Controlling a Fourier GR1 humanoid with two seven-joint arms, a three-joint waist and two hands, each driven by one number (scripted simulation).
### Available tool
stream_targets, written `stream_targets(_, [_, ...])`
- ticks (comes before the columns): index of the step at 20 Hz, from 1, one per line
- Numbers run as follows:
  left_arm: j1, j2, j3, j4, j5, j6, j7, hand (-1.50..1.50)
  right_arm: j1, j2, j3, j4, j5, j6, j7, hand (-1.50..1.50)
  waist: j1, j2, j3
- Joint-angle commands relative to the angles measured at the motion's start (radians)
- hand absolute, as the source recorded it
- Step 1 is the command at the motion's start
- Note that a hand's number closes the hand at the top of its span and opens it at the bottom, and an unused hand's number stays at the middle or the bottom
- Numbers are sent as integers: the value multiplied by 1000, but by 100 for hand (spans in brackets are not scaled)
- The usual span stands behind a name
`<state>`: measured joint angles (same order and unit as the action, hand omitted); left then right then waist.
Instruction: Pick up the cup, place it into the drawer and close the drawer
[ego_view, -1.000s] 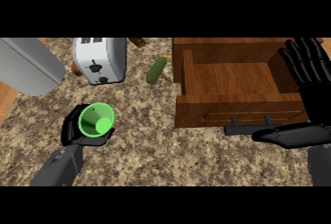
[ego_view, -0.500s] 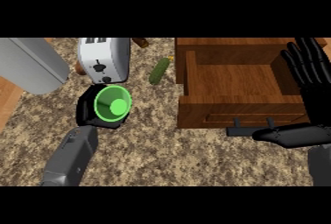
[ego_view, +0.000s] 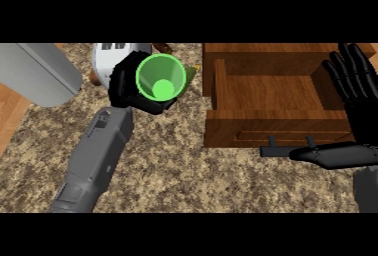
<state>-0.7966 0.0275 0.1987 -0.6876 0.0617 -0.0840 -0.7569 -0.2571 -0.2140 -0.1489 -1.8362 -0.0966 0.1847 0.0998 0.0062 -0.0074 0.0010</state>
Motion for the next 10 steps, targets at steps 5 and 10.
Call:
stream_targets(5, [-166,-27,-138,-196,48,160,346,150,8,-27,-50,-28,-52,15,30,-150,-6,0,0])
stream_targets(10, [-384,-27,-179,-36,85,309,422,150,-15,29,19,16,26,-25,-15,-150,-29,11,-1])
